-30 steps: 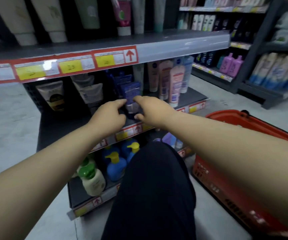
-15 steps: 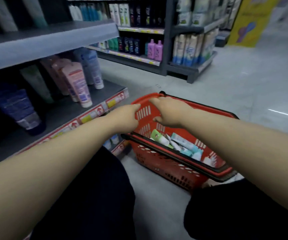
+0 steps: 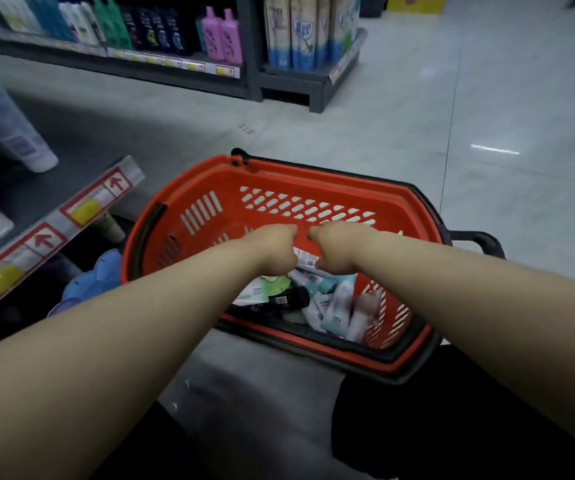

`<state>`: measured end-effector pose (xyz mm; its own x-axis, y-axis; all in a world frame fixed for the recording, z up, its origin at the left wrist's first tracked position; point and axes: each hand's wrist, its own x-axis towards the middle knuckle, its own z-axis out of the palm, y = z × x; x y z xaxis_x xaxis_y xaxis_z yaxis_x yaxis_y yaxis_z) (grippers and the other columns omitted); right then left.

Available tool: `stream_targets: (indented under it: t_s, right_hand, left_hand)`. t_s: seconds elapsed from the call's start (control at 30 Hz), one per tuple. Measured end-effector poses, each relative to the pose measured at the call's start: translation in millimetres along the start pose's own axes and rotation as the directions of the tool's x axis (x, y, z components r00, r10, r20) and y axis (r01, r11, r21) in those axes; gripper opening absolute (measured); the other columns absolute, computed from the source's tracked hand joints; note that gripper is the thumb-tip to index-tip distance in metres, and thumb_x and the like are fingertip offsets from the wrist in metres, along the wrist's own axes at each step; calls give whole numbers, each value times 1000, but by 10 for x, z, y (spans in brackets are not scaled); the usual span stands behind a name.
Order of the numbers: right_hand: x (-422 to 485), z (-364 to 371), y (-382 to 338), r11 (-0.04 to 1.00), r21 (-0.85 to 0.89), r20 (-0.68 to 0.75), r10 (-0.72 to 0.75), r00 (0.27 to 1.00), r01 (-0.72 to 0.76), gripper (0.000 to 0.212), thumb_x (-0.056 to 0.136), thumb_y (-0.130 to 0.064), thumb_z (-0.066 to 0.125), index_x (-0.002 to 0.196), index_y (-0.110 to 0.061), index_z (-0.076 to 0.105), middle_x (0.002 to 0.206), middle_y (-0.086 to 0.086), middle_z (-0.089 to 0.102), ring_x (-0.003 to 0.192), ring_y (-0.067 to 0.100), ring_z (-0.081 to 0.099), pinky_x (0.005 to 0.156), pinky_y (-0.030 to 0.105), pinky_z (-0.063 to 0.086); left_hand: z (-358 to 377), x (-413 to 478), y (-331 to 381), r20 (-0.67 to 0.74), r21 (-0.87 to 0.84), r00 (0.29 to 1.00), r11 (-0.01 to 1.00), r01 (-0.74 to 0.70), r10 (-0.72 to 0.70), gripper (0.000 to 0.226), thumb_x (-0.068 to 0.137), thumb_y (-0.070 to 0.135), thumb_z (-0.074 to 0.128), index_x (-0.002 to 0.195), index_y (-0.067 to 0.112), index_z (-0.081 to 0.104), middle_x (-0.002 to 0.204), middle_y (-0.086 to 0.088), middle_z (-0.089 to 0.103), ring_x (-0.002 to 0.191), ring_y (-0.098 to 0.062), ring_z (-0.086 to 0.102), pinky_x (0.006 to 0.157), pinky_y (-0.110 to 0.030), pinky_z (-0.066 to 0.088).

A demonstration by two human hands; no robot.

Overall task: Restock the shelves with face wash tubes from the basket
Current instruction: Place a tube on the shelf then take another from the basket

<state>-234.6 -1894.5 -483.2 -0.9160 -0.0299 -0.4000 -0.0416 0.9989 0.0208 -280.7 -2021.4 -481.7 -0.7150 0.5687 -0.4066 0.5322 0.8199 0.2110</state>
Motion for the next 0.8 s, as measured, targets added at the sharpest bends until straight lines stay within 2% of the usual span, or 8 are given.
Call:
stream_targets:
  t_s: [0.13, 0.23, 0.3, 0.47, 0.57, 0.6, 0.7, 0.8]
  right_hand:
    - [380, 224, -55, 999, -5, 133, -31, 991, 32, 41, 94, -29, 50, 132, -14, 45, 121, 7, 57, 90, 23, 50, 71, 31, 40]
    - [732, 454, -139, 998, -18, 272, -53, 961, 60, 39, 95, -29, 50, 132, -15, 49, 126, 7, 56, 97, 26, 53, 84, 34, 47]
    - [953, 646, -178, 998, 5, 345, -57, 937, 59, 44, 93, -31, 55, 133, -17, 49, 129, 6, 54, 110, 27, 55, 95, 37, 47]
    - [1224, 1106, -234, 986, 164, 307, -70, 949, 20, 51, 82, -31, 68, 128, -14, 51, 123, 7, 60, 109, 29, 59, 88, 34, 49]
    - [1254, 1343, -305, 969, 244, 256, -26, 966, -39, 52, 79, -29, 71, 124, -9, 53, 122, 13, 59, 110, 31, 57, 89, 35, 49]
    - [1249, 1398, -317, 964, 260, 227, -9, 974, -52, 51, 80, -26, 70, 124, -7, 52, 122, 15, 58, 111, 32, 56, 89, 35, 47]
    - [1218, 1420, -305, 967, 247, 246, 2, 969, -65, 52, 76, -26, 72, 120, -6, 52, 115, 14, 59, 103, 32, 57, 80, 31, 45]
    - [1166, 1287, -144, 955, 258, 345, 48, 937, -144, 38, 74, -35, 71, 100, -8, 63, 85, 11, 58, 78, 27, 53, 68, 27, 40]
  left_hand:
    - [253, 476, -104, 112, 18, 993, 999, -27, 25, 35, 89, 15, 52, 123, 6, 53, 120, -12, 59, 106, -29, 56, 86, -33, 46]
    - [485, 805, -232, 261, 109, 965, 992, -60, 30, 26, 93, 15, 51, 114, 3, 58, 104, -9, 59, 88, -26, 51, 73, -31, 40]
    - [633, 972, -319, 337, 178, 942, 982, -65, 1, 27, 95, 15, 48, 116, 4, 59, 116, -13, 61, 93, -28, 54, 76, -31, 40]
    - [889, 1117, -491, 470, 232, 881, 970, -73, -46, 33, 95, 14, 42, 122, 1, 54, 126, -18, 56, 107, -33, 53, 85, -34, 40]
    - [1085, 1169, -631, 524, 229, 839, 973, 26, -146, 65, 86, 23, 47, 140, -4, 28, 127, -23, 54, 109, -37, 54, 88, -36, 45]
    - [1115, 1177, -663, 553, 222, 816, 974, 49, -166, 67, 83, 24, 47, 138, -9, 27, 125, -25, 55, 106, -39, 55, 87, -38, 48]
    - [1026, 1160, -685, 674, 170, 719, 983, 71, -169, 38, 94, 14, 47, 126, -7, 50, 123, -16, 62, 107, -30, 61, 78, -34, 49]
    - [958, 1050, -673, 787, 96, 581, 971, 218, -208, 36, 101, 14, 38, 133, 0, 47, 137, -10, 54, 123, -23, 53, 86, -30, 41]
